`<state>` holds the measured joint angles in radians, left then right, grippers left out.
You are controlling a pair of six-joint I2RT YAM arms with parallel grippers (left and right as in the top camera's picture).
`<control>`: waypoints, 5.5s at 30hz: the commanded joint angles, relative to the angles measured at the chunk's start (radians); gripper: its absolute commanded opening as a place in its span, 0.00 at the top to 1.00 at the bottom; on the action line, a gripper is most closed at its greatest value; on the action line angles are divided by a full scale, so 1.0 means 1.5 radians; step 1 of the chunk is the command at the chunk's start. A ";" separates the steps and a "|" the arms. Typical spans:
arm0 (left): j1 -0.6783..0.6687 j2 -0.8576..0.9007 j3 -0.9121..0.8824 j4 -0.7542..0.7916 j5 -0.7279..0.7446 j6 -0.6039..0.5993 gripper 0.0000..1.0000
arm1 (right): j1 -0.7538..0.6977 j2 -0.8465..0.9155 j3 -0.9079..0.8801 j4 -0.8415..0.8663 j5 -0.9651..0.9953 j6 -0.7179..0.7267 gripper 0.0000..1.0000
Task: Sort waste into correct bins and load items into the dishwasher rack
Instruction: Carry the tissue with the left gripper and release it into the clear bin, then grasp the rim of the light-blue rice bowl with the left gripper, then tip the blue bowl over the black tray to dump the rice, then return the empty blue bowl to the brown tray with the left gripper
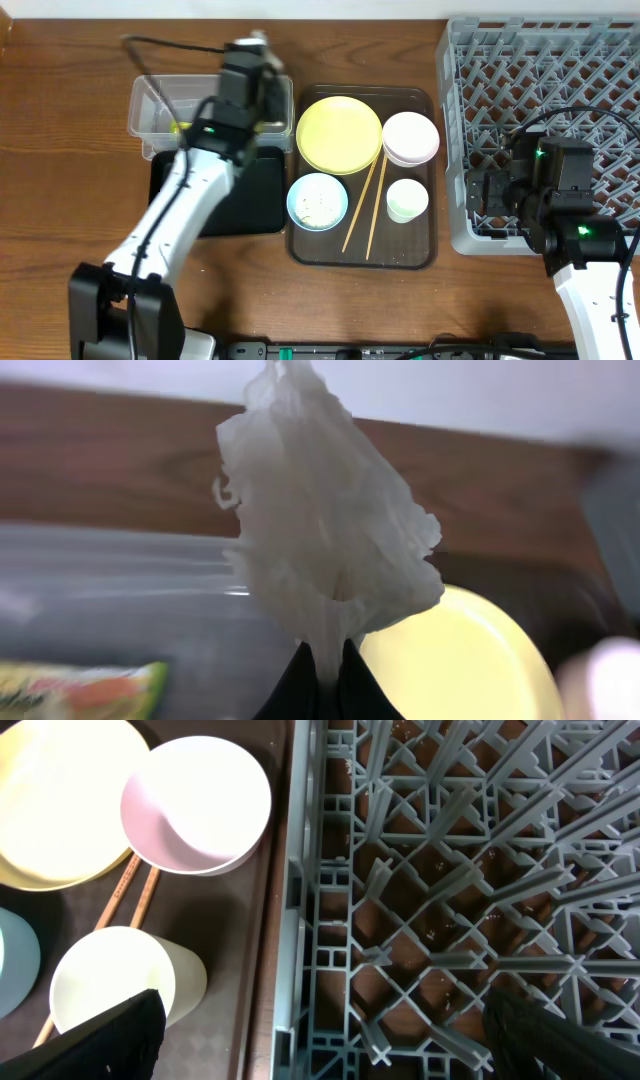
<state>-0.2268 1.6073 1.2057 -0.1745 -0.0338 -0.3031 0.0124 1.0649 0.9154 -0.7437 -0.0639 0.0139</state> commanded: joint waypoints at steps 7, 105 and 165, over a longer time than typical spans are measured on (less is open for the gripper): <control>0.093 0.079 0.006 0.011 0.018 -0.228 0.56 | 0.008 0.001 0.013 -0.001 -0.005 -0.007 0.01; 0.008 -0.021 0.031 -0.422 0.342 -0.012 0.94 | 0.008 0.001 0.013 -0.004 -0.005 -0.007 0.01; 0.441 0.075 -0.127 -0.424 1.071 -0.206 0.94 | 0.008 0.001 0.013 -0.014 -0.005 -0.007 0.01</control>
<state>0.4305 1.7149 1.0203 -0.8070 1.5463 -0.5430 0.0124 1.0653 0.9161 -0.7628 -0.0681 0.0139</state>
